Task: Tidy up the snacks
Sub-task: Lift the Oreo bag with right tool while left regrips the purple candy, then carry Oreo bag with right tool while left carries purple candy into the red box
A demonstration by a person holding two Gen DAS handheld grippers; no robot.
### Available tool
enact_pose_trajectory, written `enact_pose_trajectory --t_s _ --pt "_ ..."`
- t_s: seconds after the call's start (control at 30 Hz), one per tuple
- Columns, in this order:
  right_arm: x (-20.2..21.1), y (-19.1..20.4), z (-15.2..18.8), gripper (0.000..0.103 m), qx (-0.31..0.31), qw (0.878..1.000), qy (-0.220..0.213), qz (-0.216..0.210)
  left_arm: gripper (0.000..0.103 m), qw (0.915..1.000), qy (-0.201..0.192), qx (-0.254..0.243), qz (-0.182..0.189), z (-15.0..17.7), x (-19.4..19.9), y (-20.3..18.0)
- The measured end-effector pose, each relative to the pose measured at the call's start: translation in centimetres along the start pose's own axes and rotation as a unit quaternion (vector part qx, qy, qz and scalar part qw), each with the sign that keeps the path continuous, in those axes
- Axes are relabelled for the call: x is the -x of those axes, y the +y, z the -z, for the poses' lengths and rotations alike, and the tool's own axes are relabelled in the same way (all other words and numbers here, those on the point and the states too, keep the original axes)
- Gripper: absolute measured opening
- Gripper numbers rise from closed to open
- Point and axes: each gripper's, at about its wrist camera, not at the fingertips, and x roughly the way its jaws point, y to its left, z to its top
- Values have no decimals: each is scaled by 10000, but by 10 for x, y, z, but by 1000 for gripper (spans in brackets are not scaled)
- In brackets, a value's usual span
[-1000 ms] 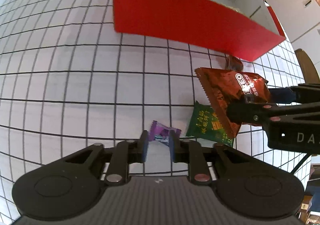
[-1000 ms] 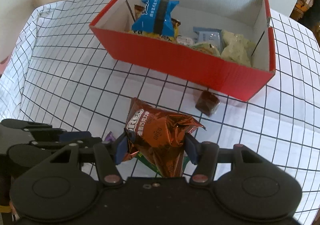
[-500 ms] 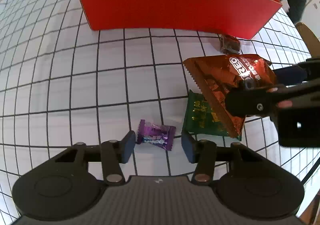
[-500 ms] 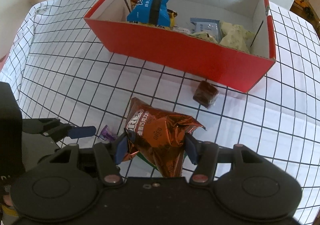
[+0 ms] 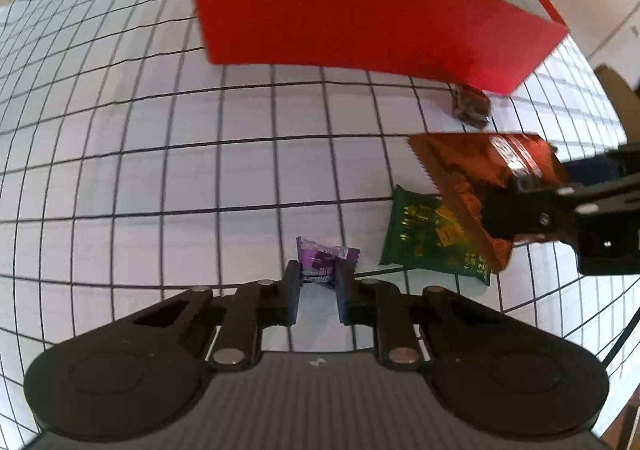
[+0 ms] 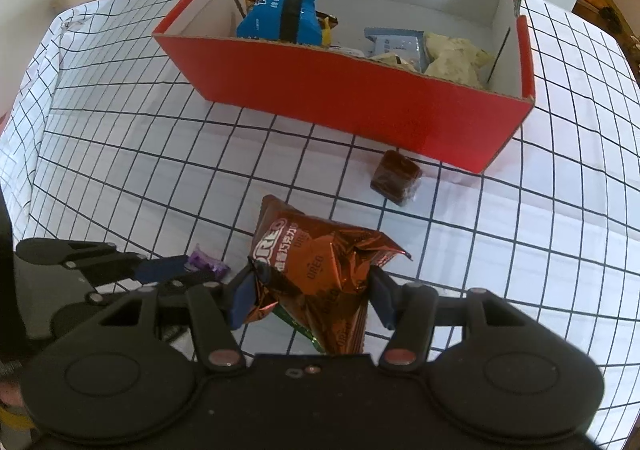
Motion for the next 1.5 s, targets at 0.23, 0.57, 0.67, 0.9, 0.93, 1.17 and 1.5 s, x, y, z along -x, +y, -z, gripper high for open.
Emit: enact_pose_trajectory --t_s 0.23,0.57,0.67,0.9,0.93,1.17,1.5 --pt "16 -5 5 58 -32 9999 -112 -74 17 9987 -297 346 221 -2 37 22" --pt "60 -4 -7 58 132 9986 -519 -11 17 9937 -1055 316 201 -36 106 26" --pt "73 -5 -15 58 181 9975 -677 11 17 9912 -1284 265 190 -52 123 24" --pt "93 -10 -36 58 209 9950 -970 107 17 9864 -1640 98 20 -90 147 12" --pt "93 -11 -38 58 201 9947 -1004 113 17 9859 -1673 83 -5 -97 149 10" --pt "97 -18 -69 58 132 9920 -1234 222 17 9836 -1790 -94 -190 -134 149 -7" --pt "59 -42 -112 58 -194 9927 -1128 374 17 9885 -1462 -119 -371 -175 100 -18"
